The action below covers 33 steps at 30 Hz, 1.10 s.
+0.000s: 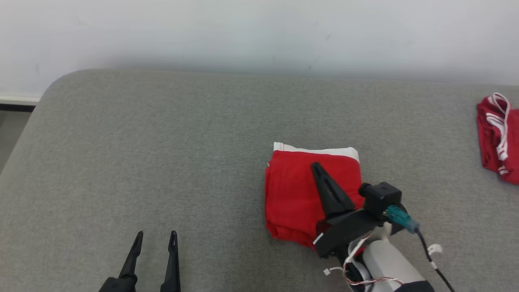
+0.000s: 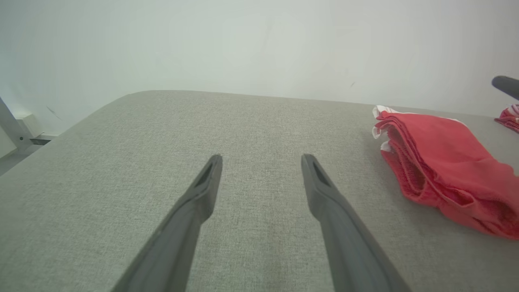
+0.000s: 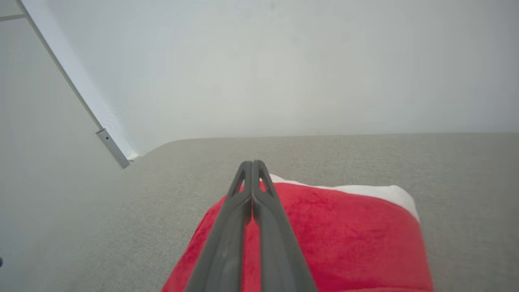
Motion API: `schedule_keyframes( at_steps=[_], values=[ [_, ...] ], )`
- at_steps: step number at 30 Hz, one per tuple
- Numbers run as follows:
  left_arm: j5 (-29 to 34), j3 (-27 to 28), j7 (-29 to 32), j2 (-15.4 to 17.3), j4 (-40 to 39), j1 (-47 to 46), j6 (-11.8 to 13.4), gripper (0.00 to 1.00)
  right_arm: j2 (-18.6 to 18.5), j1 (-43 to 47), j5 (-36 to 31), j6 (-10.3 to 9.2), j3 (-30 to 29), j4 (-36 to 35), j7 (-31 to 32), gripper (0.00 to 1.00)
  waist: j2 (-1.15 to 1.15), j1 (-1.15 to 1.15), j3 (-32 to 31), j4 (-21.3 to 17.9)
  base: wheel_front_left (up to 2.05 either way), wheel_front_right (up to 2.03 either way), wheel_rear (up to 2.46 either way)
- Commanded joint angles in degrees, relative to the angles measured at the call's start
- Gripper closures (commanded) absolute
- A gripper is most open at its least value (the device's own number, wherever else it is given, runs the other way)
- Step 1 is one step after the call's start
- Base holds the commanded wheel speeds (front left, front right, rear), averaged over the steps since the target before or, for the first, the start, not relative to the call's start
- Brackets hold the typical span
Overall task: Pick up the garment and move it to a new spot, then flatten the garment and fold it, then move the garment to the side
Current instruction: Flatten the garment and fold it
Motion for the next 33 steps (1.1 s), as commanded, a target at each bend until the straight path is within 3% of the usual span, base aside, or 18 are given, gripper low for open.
schedule_keyframes(
  at_steps=[1,16,17,18,19,20,33],
  values=[
    [0.46,0.27,-0.17,-0.07,-0.22,1.12,0.15,0.0,-0.29,1.11,-1.0,-0.15,-1.22,-1.25,0.03,1.0,0.0,0.0,-1.11,-2.17,0.0,0.0,0.0],
    [1.75,2.62,-0.17,-0.07,-1.09,3.8,0.33,0.0,-2.9,14.4,-4.35,-0.15,-13.37,-12.66,0.03,1.0,0.0,0.0,-4.99,-9.68,0.0,0.0,0.0],
    [1.86,2.71,-0.16,-0.07,-1.12,3.93,0.23,0.0,-2.91,15.31,-4.48,-0.15,-14.08,-13.29,0.03,0.84,0.0,0.0,-5.08,-9.88,0.0,0.0,0.0],
    [1.95,2.89,-0.16,-0.07,-1.12,4.17,0.18,0.0,-2.87,16.2,-4.57,-0.15,-14.78,-13.97,0.03,0.55,0.0,0.0,-5.18,-10.06,0.0,0.0,0.0],
    [2.01,3.07,-0.16,-0.06,-1.16,4.44,0.18,0.0,-2.7,17.12,-4.71,-0.15,-15.53,-15.07,0.03,0.04,0.0,0.0,-5.29,-10.26,0.0,0.0,0.0],
    [2.06,3.33,-0.16,-0.06,-1.24,4.74,0.2,0.0,-2.46,18.3,-4.84,-0.15,-16.06,-15.81,0.03,0.0,0.0,0.0,-5.4,-10.52,0.0,0.0,0.0],
    [2.33,6.03,-0.16,-0.07,-2.18,6.77,1.07,0.0,-0.51,25.72,-6.55,-0.15,-21.03,-19.67,0.03,0.0,0.0,0.0,-6.5,-10.82,0.0,0.0,0.0]
  ],
)
